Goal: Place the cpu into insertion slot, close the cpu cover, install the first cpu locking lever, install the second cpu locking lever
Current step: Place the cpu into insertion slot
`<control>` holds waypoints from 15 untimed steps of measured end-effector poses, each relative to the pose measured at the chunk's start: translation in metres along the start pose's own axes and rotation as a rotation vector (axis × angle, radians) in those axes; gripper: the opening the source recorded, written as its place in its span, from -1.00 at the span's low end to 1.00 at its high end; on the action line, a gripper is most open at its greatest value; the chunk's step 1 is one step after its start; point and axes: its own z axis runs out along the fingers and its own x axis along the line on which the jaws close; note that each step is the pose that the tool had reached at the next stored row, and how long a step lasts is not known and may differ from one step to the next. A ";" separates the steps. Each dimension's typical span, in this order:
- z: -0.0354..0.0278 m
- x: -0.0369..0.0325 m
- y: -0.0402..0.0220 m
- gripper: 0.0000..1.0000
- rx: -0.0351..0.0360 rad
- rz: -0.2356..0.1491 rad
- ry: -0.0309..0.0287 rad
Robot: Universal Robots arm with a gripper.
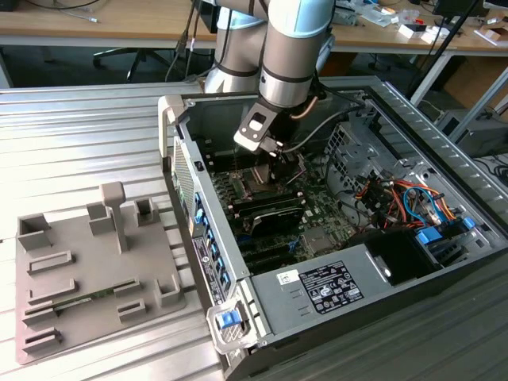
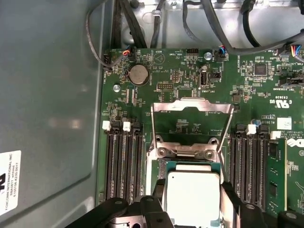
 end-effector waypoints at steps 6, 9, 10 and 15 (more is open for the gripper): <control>0.0042 0.0018 -0.0023 0.09 0.0000 0.000 0.0000; 0.0065 0.0028 -0.0033 0.09 0.0000 0.000 0.0000; 0.0079 0.0032 -0.0035 0.09 0.0000 0.000 0.0000; 0.0129 0.0042 -0.0041 0.09 0.0000 0.000 -0.0001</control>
